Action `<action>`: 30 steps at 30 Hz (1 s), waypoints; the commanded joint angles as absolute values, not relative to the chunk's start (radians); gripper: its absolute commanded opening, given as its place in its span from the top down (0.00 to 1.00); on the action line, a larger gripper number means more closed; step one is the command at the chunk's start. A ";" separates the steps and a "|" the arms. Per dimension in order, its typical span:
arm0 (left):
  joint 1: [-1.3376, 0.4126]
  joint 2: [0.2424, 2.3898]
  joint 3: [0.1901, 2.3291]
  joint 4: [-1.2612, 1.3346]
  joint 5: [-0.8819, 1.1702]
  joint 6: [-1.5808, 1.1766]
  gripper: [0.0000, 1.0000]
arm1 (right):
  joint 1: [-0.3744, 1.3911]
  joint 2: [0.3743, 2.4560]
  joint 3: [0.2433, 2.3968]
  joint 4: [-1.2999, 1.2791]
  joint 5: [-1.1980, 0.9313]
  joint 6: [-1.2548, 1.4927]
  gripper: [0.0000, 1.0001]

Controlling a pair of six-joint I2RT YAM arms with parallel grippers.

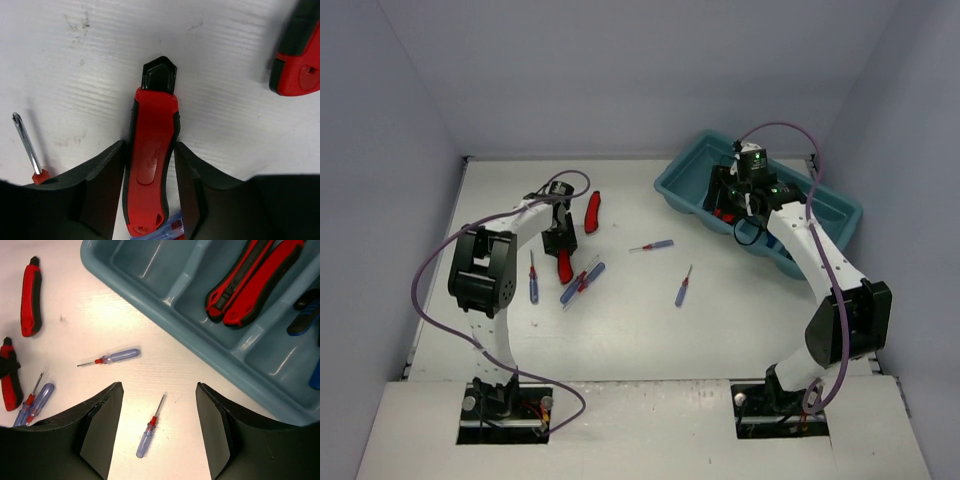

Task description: Sort the tools into containers

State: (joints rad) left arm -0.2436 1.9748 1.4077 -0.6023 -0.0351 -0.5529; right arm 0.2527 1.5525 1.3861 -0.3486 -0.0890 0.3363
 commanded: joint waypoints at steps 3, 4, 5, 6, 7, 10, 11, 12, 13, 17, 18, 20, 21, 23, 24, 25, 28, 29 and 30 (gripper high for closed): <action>-0.242 1.926 1.473 -0.568 0.044 -0.485 0.88 | 0.270 1.454 1.373 -0.283 -0.236 0.338 0.43; -0.242 1.904 1.480 -0.562 0.074 -0.476 0.90 | 0.274 1.451 1.377 -0.275 -0.271 0.337 0.43; -0.242 1.882 1.482 -0.550 0.117 -0.474 0.90 | 0.279 1.453 1.383 -0.265 -0.317 0.336 0.43; -0.242 1.859 1.484 -0.539 0.159 -0.473 0.90 | 0.283 1.454 1.389 -0.255 -0.364 0.335 0.43; -0.242 1.808 1.484 -0.504 0.196 -0.476 0.90 | 0.289 1.455 1.404 -0.251 -0.400 0.327 0.42; -0.244 1.682 1.467 -0.377 0.366 -0.523 0.90 | 0.320 1.459 1.425 -0.213 -0.531 0.312 0.38; -0.245 1.653 1.452 -0.335 0.410 -0.558 0.90 | 0.333 1.465 1.436 -0.199 -0.584 0.307 0.35; -0.245 1.626 1.436 -0.294 0.453 -0.594 0.90 | 0.347 1.472 1.447 -0.186 -0.636 0.303 0.31; -0.248 1.591 1.424 -0.237 0.502 -0.624 0.90 | 0.360 1.477 1.463 -0.179 -0.663 0.297 0.29; -0.260 1.497 1.365 -0.054 0.622 -0.780 0.89 | 0.436 1.496 1.510 -0.160 -0.738 0.264 0.26; -0.272 1.475 1.348 0.023 0.651 -0.829 0.88 | 0.461 1.505 1.527 -0.153 -0.750 0.260 0.25; -0.298 1.442 1.337 0.120 0.687 -0.882 0.87 | 0.501 1.522 1.557 -0.142 -0.765 0.254 0.25; -0.311 1.429 1.341 0.132 0.691 -0.885 0.87 | 0.513 1.528 1.569 -0.137 -0.769 0.253 0.25; -0.339 1.417 1.347 0.138 0.696 -0.885 0.87 | 0.523 1.541 1.592 -0.128 -0.774 0.254 0.25; -0.357 1.407 1.354 0.146 0.700 -0.886 0.86 | 0.534 1.551 1.605 -0.122 -0.777 0.256 0.25; -0.367 1.396 1.354 0.160 0.700 -0.888 0.86 | 0.541 1.556 1.614 -0.119 -0.782 0.260 0.26; -0.394 1.383 1.355 0.190 0.714 -0.897 0.84 | 0.547 1.568 1.629 -0.100 -0.795 0.264 0.26; -0.404 1.377 1.353 0.199 0.719 -0.900 0.83 | 0.548 1.571 1.632 -0.094 -0.798 0.266 0.27; -0.412 1.372 1.351 0.206 0.722 -0.901 0.83 | 0.548 1.573 1.633 -0.088 -0.798 0.268 0.27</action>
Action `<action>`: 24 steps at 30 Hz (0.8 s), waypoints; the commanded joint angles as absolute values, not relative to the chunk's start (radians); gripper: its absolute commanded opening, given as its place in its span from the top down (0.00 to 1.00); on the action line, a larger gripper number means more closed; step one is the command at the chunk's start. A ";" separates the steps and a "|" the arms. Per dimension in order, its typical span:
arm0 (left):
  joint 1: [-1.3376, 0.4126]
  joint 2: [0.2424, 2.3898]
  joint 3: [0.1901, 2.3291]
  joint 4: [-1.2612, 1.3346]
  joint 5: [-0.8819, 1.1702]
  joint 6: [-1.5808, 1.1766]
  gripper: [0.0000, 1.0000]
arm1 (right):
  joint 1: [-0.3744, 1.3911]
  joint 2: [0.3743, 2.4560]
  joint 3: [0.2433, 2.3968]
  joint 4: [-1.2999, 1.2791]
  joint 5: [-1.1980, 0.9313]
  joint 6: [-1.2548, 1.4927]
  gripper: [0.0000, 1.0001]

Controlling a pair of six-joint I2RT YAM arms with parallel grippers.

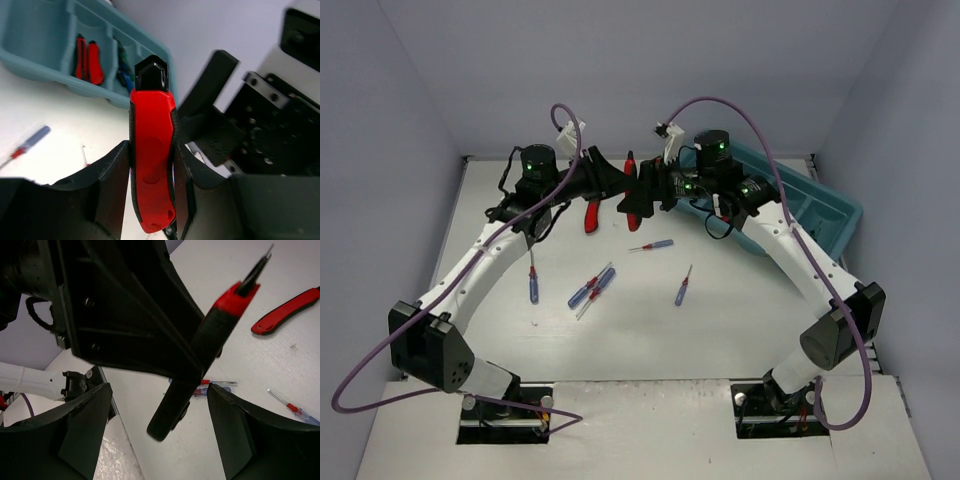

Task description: Sort the tools into containers

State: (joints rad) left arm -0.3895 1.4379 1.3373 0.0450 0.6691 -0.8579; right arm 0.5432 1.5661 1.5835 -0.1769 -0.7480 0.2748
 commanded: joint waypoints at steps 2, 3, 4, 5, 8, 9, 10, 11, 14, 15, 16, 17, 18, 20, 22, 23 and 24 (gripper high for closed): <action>-0.419 1.353 1.342 0.237 0.726 -0.907 0.82 | 0.548 1.577 1.633 -0.079 -0.806 0.271 0.28; -0.421 1.346 1.336 0.251 0.728 -0.912 0.82 | 0.548 1.579 1.630 -0.075 -0.814 0.276 0.29; -0.422 1.340 1.331 0.264 0.732 -0.917 0.82 | 0.548 1.580 1.625 -0.068 -0.821 0.280 0.30; -0.423 1.337 1.328 0.275 0.738 -0.922 0.82 | 0.549 1.581 1.618 -0.059 -0.828 0.284 0.32; -0.425 1.332 1.328 0.284 0.755 -0.918 0.82 | 0.549 1.572 1.601 -0.038 -0.845 0.293 0.46; -0.426 1.331 1.327 0.284 0.759 -0.916 0.82 | 0.549 1.568 1.598 -0.032 -0.848 0.295 0.54; -0.428 1.329 1.324 0.284 0.763 -0.916 0.81 | 0.549 1.564 1.596 -0.029 -0.849 0.297 0.66; -0.427 1.328 1.322 0.284 0.765 -0.914 0.80 | 0.549 1.561 1.595 -0.027 -0.849 0.297 0.75; -0.427 1.331 1.312 0.284 0.758 -0.907 0.71 | 0.547 1.554 1.590 -0.025 -0.844 0.295 0.96; -0.426 1.333 1.309 0.285 0.755 -0.905 0.64 | 0.546 1.551 1.588 -0.025 -0.841 0.295 1.00; -0.426 1.335 1.306 0.285 0.747 -0.904 0.58 | 0.544 1.548 1.584 -0.025 -0.837 0.295 1.00; -0.424 1.337 1.303 0.285 0.740 -0.904 0.52 | 0.541 1.546 1.581 -0.025 -0.833 0.295 1.00; -0.419 1.343 1.297 0.285 0.732 -0.905 0.46 | 0.534 1.545 1.575 -0.025 -0.823 0.298 1.00; -0.399 1.352 1.287 0.285 0.721 -0.904 0.34 | 0.518 1.541 1.563 -0.028 -0.766 0.306 1.00; -0.375 1.363 1.286 0.273 0.714 -0.895 0.23 | 0.480 1.533 1.537 -0.029 -0.706 0.329 1.00; -0.357 1.369 1.295 0.245 0.704 -0.879 0.22 | 0.449 1.533 1.522 -0.030 -0.669 0.349 1.00; -0.337 1.375 1.306 0.210 0.692 -0.860 0.22 | 0.416 1.535 1.509 -0.031 -0.629 0.369 1.00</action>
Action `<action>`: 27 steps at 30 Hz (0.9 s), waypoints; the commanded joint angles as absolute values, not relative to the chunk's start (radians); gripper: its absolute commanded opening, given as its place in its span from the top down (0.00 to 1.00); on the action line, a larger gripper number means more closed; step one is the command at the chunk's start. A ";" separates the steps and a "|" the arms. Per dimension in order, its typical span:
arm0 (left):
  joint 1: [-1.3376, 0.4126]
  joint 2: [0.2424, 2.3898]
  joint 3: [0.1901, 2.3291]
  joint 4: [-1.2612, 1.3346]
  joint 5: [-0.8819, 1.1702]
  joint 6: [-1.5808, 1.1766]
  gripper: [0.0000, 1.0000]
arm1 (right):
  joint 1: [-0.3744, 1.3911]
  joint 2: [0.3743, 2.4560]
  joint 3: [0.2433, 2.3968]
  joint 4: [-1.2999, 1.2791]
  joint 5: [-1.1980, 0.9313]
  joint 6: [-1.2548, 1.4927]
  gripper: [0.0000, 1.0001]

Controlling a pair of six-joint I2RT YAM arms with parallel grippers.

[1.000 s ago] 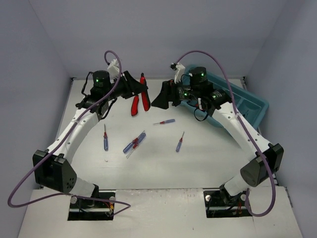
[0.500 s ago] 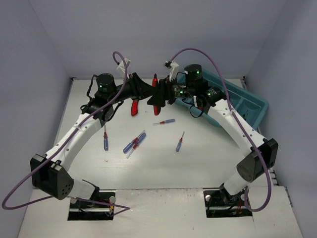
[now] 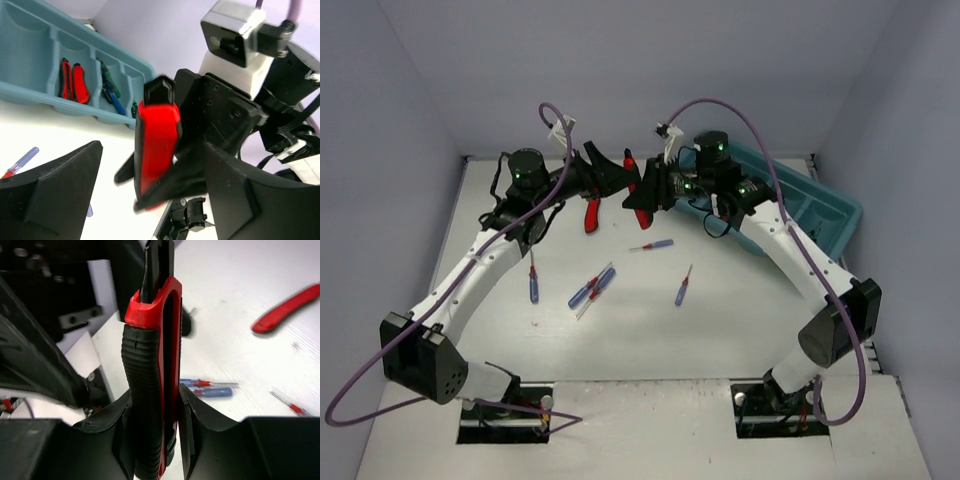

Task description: Sort the tools into containers

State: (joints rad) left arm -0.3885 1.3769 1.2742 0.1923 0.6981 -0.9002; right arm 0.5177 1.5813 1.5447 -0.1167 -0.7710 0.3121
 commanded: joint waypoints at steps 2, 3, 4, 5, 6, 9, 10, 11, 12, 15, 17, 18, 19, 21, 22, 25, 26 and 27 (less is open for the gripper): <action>-0.298 1.388 1.339 0.064 0.657 -0.773 0.21 | 0.354 1.545 1.490 -0.032 -0.549 0.404 1.00; -0.286 1.397 1.362 -0.029 0.627 -0.712 0.21 | 0.326 1.552 1.482 -0.034 -0.501 0.412 1.00; -0.283 1.409 1.389 -0.122 0.582 -0.645 0.21 | 0.302 1.557 1.475 -0.037 -0.442 0.413 1.00; -0.282 1.427 1.414 -0.203 0.513 -0.591 0.21 | 0.278 1.569 1.472 -0.043 -0.372 0.412 1.00; -0.281 1.445 1.438 -0.280 0.436 -0.541 0.21 | 0.253 1.583 1.471 -0.050 -0.297 0.411 1.00; -0.282 1.502 1.494 -0.433 0.269 -0.447 0.21 | 0.196 1.643 1.497 -0.077 -0.158 0.419 0.99; -0.282 1.524 1.503 -0.465 0.216 -0.421 0.21 | 0.174 1.671 1.505 -0.082 -0.131 0.423 0.97; -0.282 1.543 1.510 -0.490 0.171 -0.412 0.21 | 0.158 1.696 1.511 -0.085 -0.081 0.425 0.97; -0.282 1.564 1.518 -0.514 0.129 -0.406 0.21 | 0.143 1.721 1.518 -0.088 -0.029 0.428 0.96; -0.281 1.637 1.543 -0.570 0.073 -0.392 0.21 | 0.099 1.822 1.558 -0.098 0.028 0.438 0.93; -0.281 1.676 1.545 -0.578 0.051 -0.388 0.21 | 0.082 1.884 1.587 -0.103 0.057 0.439 0.86; -0.281 1.695 1.547 -0.578 0.040 -0.387 0.21 | 0.079 1.911 1.599 -0.105 0.061 0.437 0.79; -0.282 1.714 1.550 -0.577 0.028 -0.385 0.21 | 0.077 1.937 1.610 -0.107 0.066 0.435 0.71; -0.281 1.756 1.577 -0.578 0.014 -0.384 0.21 | 0.069 1.975 1.650 -0.108 0.052 0.428 0.61; -0.281 1.777 1.590 -0.578 0.010 -0.384 0.21 | 0.065 1.992 1.670 -0.109 0.045 0.425 0.57; -0.282 1.856 1.636 -0.580 0.009 -0.388 0.21 | 0.060 2.020 1.709 -0.112 0.044 0.414 0.44; -0.283 1.884 1.660 -0.580 -0.006 -0.392 0.21 | 0.057 2.015 1.716 -0.113 0.034 0.413 0.43; -0.284 1.913 1.683 -0.580 -0.021 -0.396 0.21 | 0.054 2.010 1.722 -0.115 0.024 0.411 0.42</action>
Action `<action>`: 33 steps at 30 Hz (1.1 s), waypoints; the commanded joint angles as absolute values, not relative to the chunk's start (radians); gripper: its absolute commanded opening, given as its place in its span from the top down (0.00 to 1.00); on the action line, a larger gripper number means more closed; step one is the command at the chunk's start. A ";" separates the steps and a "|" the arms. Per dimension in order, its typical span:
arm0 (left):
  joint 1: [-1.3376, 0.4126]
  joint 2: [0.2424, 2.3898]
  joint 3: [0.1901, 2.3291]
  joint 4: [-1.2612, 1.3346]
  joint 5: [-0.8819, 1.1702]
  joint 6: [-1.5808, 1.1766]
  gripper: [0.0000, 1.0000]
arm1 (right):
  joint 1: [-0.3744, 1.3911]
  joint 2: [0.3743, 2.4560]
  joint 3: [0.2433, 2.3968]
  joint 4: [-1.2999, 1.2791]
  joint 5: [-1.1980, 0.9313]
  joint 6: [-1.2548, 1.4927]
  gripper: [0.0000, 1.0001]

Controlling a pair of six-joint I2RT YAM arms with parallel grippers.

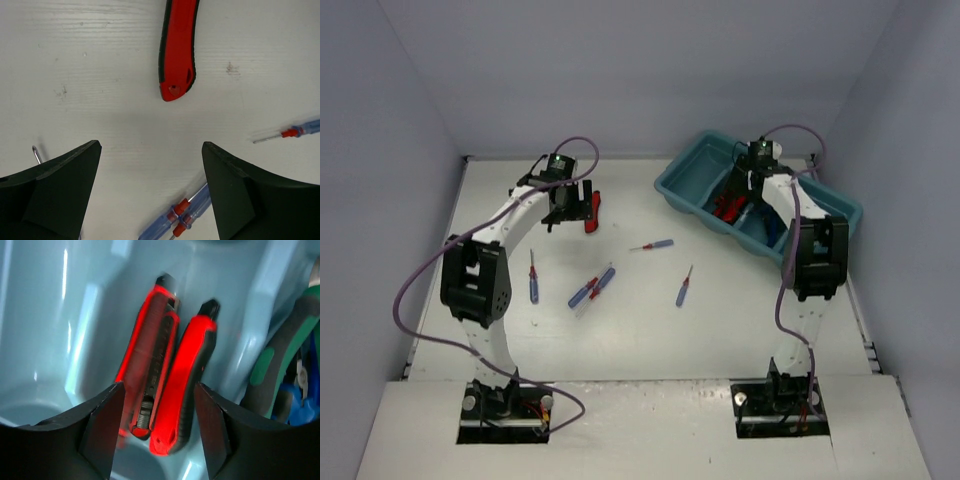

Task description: Sort the tools into containers

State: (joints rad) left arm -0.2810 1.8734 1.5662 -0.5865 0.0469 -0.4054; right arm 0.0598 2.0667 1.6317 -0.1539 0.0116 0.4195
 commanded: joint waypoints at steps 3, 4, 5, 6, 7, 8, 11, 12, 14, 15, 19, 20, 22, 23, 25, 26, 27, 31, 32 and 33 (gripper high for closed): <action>-0.285 1.996 1.755 -0.578 -0.034 -0.410 0.21 | 0.054 1.955 1.726 -0.120 -0.023 0.406 0.41; -0.286 2.024 1.780 -0.577 -0.037 -0.412 0.21 | 0.054 1.926 1.717 -0.120 -0.047 0.407 0.40; -0.287 2.049 1.804 -0.578 -0.041 -0.411 0.21 | 0.054 1.897 1.704 -0.120 -0.053 0.408 0.40; -0.288 2.079 1.832 -0.578 -0.045 -0.408 0.21 | 0.055 1.861 1.683 -0.120 -0.069 0.408 0.40; -0.289 2.092 1.844 -0.578 -0.046 -0.407 0.21 | 0.055 1.846 1.674 -0.120 -0.081 0.408 0.40; -0.289 2.116 1.866 -0.579 -0.042 -0.407 0.21 | 0.057 1.817 1.653 -0.120 -0.091 0.406 0.40; -0.294 2.195 1.938 -0.578 -0.027 -0.411 0.21 | 0.061 1.708 1.568 -0.120 -0.115 0.395 0.39; -0.298 2.222 1.964 -0.577 -0.023 -0.409 0.21 | 0.060 1.667 1.534 -0.120 -0.121 0.389 0.39; -0.305 2.282 2.002 -0.575 -0.036 -0.398 0.21 | 0.060 1.626 1.452 -0.120 -0.131 0.378 0.39; -0.309 2.284 2.017 -0.575 -0.037 -0.397 0.21 | 0.060 1.612 1.448 -0.120 -0.136 0.377 0.39; -0.332 2.365 2.081 -0.576 -0.089 -0.338 0.33 | 0.061 1.543 1.322 -0.120 -0.160 0.381 0.39; -0.333 2.376 2.086 -0.575 -0.092 -0.335 0.39 | 0.062 1.532 1.302 -0.120 -0.166 0.384 0.39; -0.337 2.385 2.086 -0.575 -0.093 -0.337 0.53 | 0.064 1.513 1.275 -0.119 -0.179 0.385 0.39; -0.338 2.385 2.082 -0.576 -0.090 -0.342 0.62 | 0.065 1.502 1.265 -0.118 -0.183 0.382 0.39; -0.339 2.372 2.071 -0.576 -0.076 -0.352 0.78 | 0.068 1.486 1.256 -0.118 -0.206 0.371 0.39; -0.339 2.353 2.059 -0.574 -0.063 -0.360 0.83 | 0.069 1.476 1.256 -0.118 -0.216 0.361 0.39; -0.339 2.343 2.046 -0.568 -0.042 -0.368 0.89 | 0.071 1.470 1.261 -0.118 -0.246 0.356 0.39; -0.338 2.227 1.997 -0.514 0.114 -0.385 0.96 | 0.099 1.461 1.291 -0.112 -0.365 0.328 0.39; -0.339 2.176 1.977 -0.483 0.175 -0.398 0.96 | 0.117 1.462 1.305 -0.111 -0.398 0.319 0.38; -0.340 2.119 1.955 -0.447 0.240 -0.413 0.96 | 0.136 1.464 1.320 -0.110 -0.432 0.308 0.38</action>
